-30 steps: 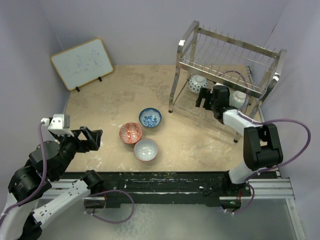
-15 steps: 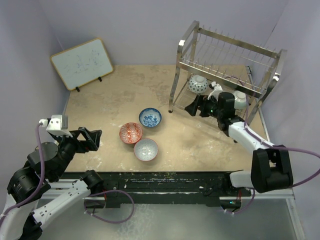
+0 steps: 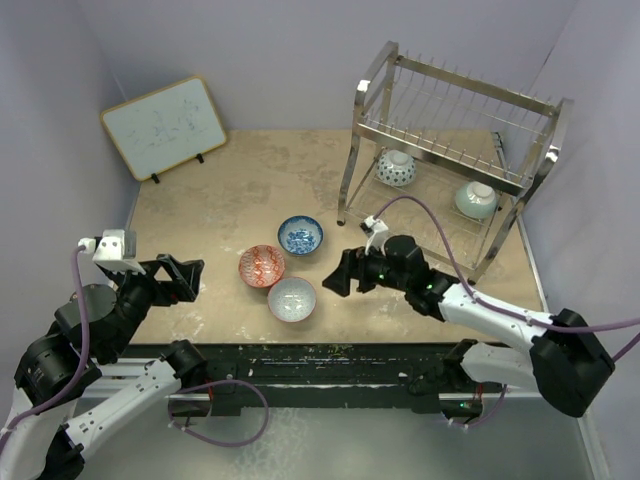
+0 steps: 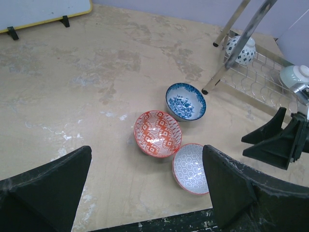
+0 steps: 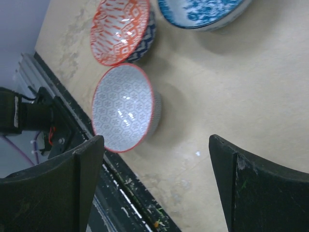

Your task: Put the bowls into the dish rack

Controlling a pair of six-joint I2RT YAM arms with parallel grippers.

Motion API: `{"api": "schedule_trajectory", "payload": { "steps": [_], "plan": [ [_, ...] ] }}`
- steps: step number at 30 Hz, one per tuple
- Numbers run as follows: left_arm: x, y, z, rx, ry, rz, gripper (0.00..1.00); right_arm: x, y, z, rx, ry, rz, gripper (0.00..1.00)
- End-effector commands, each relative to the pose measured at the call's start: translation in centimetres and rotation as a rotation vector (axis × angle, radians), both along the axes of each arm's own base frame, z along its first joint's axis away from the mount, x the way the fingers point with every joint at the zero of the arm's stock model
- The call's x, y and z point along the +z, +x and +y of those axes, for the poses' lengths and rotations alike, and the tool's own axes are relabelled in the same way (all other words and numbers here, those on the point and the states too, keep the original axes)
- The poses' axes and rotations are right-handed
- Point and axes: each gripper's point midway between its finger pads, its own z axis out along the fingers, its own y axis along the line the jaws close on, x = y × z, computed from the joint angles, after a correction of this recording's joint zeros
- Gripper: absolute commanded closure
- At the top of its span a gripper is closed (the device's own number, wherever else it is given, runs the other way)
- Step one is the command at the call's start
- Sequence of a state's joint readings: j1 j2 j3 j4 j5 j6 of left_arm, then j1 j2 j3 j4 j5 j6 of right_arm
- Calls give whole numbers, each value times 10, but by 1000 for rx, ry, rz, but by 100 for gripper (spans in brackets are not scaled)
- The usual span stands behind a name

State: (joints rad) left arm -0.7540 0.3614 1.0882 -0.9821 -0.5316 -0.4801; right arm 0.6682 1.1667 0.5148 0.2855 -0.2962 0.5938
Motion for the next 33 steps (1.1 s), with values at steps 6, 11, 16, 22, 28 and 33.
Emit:
{"api": "schedule_trajectory", "payload": {
  "steps": [6,11,16,22,28,33],
  "plan": [
    [10,0,3,23,-46,-20,1,38,-23,56,-17,-135,-170,10],
    [11,-1,4,28,-56,-21,1,30,-49,105,97,-247,-232,10],
    [13,-2,7,38,-60,-21,1,9,-70,140,204,-315,-237,12],
    [10,-3,8,42,-56,-14,1,-13,-82,156,251,-413,-245,16],
    [8,-2,7,45,-60,-12,1,-30,-71,154,210,-498,-268,25],
    [9,-1,7,46,-55,-12,1,-46,-68,154,207,-550,-271,36]
  ]
}}
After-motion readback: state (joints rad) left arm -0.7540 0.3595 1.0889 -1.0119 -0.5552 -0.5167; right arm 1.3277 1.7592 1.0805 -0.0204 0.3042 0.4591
